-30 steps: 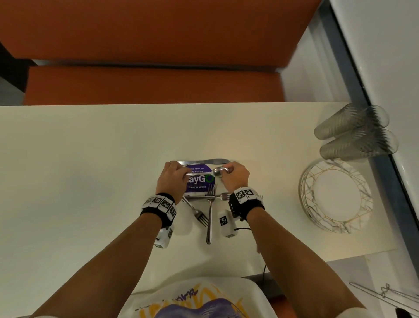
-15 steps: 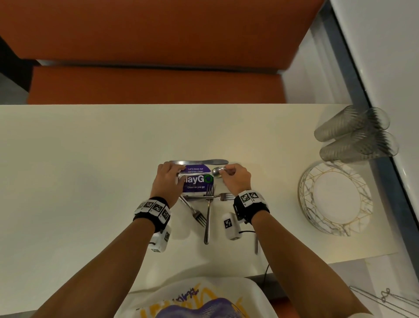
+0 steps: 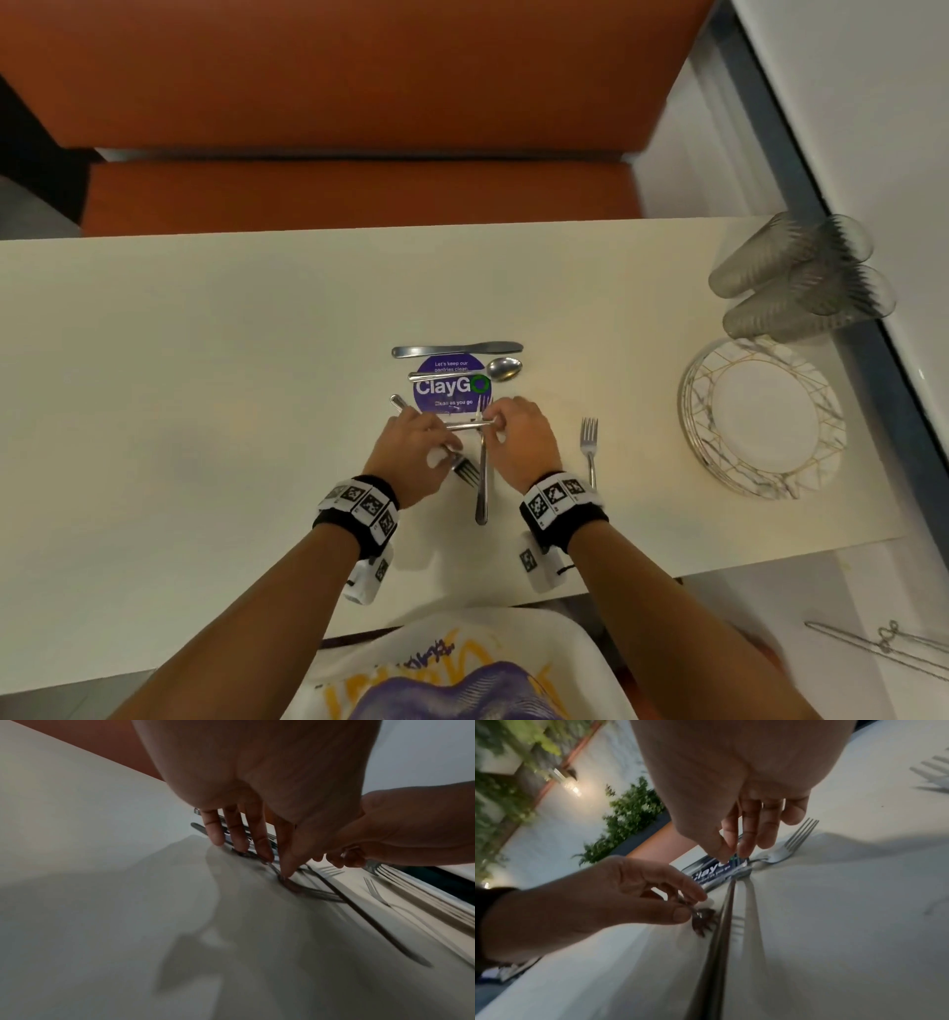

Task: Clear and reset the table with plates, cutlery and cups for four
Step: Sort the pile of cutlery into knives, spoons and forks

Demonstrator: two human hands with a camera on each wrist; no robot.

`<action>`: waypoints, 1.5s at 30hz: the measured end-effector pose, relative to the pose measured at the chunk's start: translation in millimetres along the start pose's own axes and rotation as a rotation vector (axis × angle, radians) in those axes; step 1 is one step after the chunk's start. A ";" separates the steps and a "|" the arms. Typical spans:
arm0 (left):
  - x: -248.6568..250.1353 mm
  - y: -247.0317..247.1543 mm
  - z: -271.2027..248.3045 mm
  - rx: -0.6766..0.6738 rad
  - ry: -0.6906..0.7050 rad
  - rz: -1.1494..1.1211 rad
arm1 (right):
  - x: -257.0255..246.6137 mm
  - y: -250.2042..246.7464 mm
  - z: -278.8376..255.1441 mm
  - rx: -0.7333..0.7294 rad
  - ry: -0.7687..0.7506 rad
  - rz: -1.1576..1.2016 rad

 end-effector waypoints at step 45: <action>16.2 4.3 -15.1 0.030 -0.462 -0.754 | 44.3 -39.1 -9.4 -0.017 0.281 -0.015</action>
Point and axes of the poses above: each hand's wrist, its own z-axis towards the middle knuckle, its own y-axis out of the palm, x = y × z, the point moved 7 cm from there along z, towards the middle knuckle, and after that the axes turned 9 degrees about -y, right-handed, at the moved point
